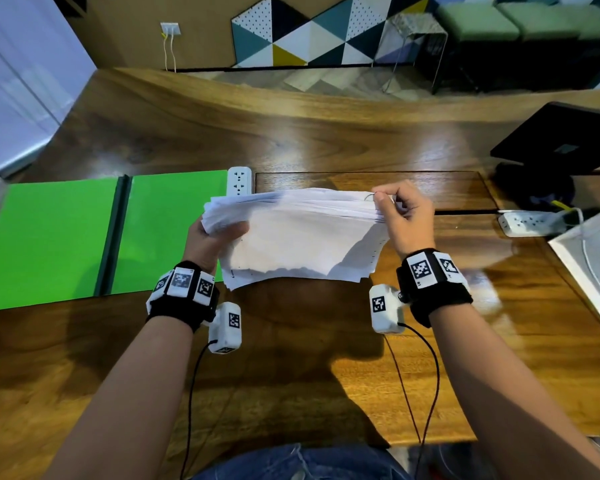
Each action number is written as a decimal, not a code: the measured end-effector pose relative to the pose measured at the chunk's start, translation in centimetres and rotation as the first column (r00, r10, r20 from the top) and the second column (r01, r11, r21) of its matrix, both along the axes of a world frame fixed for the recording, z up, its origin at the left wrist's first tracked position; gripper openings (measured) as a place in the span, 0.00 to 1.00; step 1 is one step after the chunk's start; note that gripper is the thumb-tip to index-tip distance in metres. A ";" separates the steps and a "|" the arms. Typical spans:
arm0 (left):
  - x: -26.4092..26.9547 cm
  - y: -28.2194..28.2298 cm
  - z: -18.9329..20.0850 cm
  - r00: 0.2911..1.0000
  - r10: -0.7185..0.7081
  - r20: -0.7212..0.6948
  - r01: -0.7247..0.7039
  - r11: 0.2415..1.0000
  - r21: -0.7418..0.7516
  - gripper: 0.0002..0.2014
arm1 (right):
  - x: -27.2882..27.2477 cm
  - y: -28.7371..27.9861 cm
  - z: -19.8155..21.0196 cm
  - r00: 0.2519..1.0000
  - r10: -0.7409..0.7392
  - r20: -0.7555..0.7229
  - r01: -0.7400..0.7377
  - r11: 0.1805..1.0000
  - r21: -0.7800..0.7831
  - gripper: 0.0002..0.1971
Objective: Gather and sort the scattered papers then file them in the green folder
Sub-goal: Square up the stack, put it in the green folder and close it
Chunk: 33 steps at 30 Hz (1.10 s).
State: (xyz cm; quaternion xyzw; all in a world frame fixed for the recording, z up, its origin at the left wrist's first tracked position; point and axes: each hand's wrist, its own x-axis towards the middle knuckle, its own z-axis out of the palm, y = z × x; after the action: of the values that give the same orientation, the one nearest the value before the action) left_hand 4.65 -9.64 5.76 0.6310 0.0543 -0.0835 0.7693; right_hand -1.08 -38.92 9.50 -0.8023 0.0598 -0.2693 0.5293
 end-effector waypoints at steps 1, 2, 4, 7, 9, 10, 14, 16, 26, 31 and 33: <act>-0.2 0.0 0.0 1.000 -0.017 -0.001 0.017 1.000 0.005 0.24 | 0.0 -0.1 -0.2 1.000 -0.001 -0.004 0.001 1.000 0.021 0.12; -0.3 -0.1 0.0 1.000 -0.031 -0.005 0.031 1.000 0.006 0.23 | -0.1 -0.1 -0.2 1.000 0.000 -0.014 0.001 0.999 0.054 0.12; -0.6 -0.2 0.2 0.999 -0.031 -0.014 0.031 1.000 -0.004 0.20 | -0.2 -0.2 -0.4 1.000 -0.006 -0.030 0.009 0.994 0.107 0.12; -0.8 -0.3 0.4 0.999 -0.013 -0.034 0.012 1.000 -0.011 0.18 | -0.5 -0.5 -0.7 0.998 -0.014 -0.060 0.020 0.994 0.104 0.16; -0.7 -0.4 0.3 0.999 -0.002 -0.042 0.003 1.000 0.004 0.15 | -0.9 -0.5 -0.3 0.996 0.016 -0.085 -0.014 0.999 0.033 0.15; -0.5 -0.4 0.2 0.999 0.008 -0.051 -0.008 1.000 0.016 0.12 | -1.4 -0.2 0.4 0.991 0.060 -0.119 -0.062 0.998 -0.010 0.11; -0.1 -0.5 -0.1 0.994 0.073 -0.083 -0.072 0.997 0.016 0.07 | -1.3 0.5 2.9 0.887 0.198 -0.418 -0.398 0.787 -0.472 0.33; -0.2 -0.6 -0.1 0.994 0.071 -0.080 -0.069 0.997 0.031 0.07 | -0.6 1.3 3.9 0.867 0.035 -0.498 -0.435 0.541 -0.720 0.30; 1.7 0.5 3.5 0.976 -0.179 0.122 0.128 0.932 0.339 0.10 | 3.0 6.9 5.8 0.788 -0.128 -0.603 -0.555 0.277 -0.784 0.20; 0.2 1.0 2.0 0.999 -0.035 0.030 0.030 0.987 0.159 0.09 | 4.2 8.9 6.5 0.788 -0.084 -0.609 -0.568 0.281 -0.774 0.19; 0.1 1.9 1.2 1.000 -0.023 -0.006 0.024 0.984 0.174 0.15 | 4.2 8.6 6.9 0.801 -0.074 -0.593 -0.535 0.354 -0.767 0.17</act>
State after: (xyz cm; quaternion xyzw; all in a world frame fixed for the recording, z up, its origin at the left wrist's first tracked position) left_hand 4.76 -7.71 7.01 0.6963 0.0554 -0.0888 0.7101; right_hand 3.09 -30.35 16.39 -0.9954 -0.0739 0.0602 -0.0064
